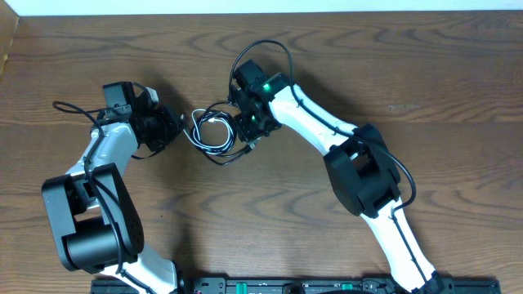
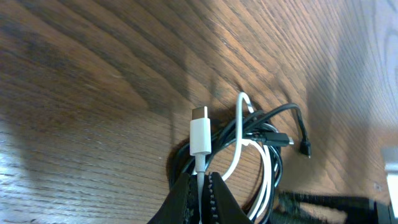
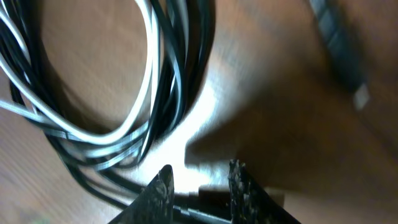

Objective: Untangle cables

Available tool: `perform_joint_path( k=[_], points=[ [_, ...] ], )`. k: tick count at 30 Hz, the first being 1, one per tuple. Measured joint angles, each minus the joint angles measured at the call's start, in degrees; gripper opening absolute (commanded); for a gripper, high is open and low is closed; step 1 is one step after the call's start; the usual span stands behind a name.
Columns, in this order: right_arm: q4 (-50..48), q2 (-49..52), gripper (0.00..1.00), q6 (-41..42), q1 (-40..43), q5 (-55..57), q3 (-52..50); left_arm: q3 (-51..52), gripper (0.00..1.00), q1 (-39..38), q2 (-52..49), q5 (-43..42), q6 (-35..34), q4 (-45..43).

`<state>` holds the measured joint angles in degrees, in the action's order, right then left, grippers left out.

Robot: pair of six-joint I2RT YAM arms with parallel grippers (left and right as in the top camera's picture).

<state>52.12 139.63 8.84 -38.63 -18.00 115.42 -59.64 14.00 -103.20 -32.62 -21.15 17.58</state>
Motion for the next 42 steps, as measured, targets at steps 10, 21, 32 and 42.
perform_joint_path(
  k=[10, 21, 32, 42],
  points=[
    [7.43, -0.63, 0.27, 0.15, -4.35, 2.97, 0.00, 0.00, 0.08, 0.00, 0.00, 1.33, -0.13, 0.00],
    [6.54, -0.70, 0.29, 0.17, -10.80, 3.93, 0.00, 0.00, 0.08, 0.00, 0.00, 1.49, -0.31, 0.00],
    [7.23, -0.83, 0.35, 2.14, -9.90, 6.47, 0.00, 0.00, 0.08, 0.00, 0.00, 1.49, -0.31, 0.00],
    [3.48, -0.96, 0.47, 4.81, -6.49, 7.65, 0.00, 0.00, 0.08, 0.00, 0.00, 1.46, -0.31, 0.04]
  ],
)
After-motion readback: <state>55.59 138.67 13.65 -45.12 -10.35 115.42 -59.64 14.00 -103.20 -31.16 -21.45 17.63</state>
